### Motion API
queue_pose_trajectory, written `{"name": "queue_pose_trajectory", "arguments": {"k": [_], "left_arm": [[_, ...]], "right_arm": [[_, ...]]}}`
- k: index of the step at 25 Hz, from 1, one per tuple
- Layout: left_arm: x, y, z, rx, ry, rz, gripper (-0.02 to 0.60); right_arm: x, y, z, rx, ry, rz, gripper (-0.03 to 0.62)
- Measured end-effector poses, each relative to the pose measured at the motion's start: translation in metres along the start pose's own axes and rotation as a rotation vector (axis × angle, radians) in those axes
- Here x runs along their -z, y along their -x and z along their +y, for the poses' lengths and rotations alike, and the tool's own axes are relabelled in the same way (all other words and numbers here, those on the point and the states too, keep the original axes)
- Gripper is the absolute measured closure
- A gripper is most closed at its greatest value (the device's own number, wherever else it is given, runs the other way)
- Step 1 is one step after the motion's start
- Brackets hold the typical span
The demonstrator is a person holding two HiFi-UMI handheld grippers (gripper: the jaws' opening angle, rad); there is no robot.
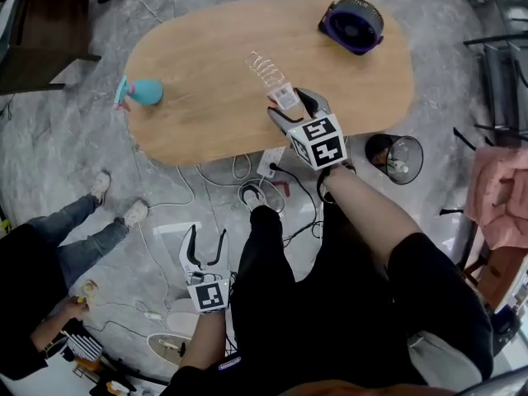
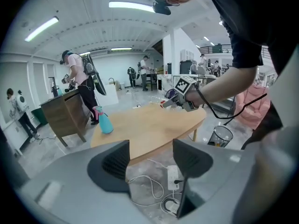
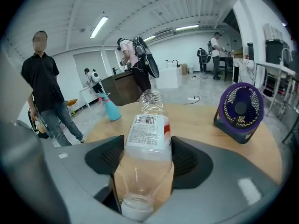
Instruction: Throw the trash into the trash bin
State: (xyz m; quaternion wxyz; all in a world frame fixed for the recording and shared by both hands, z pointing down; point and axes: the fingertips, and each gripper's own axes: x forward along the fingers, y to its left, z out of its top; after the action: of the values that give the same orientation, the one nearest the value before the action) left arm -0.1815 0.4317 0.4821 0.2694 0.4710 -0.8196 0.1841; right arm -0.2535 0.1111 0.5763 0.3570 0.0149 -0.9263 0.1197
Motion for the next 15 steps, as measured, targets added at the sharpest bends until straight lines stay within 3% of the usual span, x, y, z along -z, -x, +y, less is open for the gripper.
{"name": "queue_pose_trajectory", "arguments": {"k": [15], "left_arm": [[-0.099,-0.09,-0.104,0.171,-0.199,-0.066,0.282]], "right_arm": [[0.067,0.134,-0.106,0.11,-0.16,-0.058,0.255]]}}
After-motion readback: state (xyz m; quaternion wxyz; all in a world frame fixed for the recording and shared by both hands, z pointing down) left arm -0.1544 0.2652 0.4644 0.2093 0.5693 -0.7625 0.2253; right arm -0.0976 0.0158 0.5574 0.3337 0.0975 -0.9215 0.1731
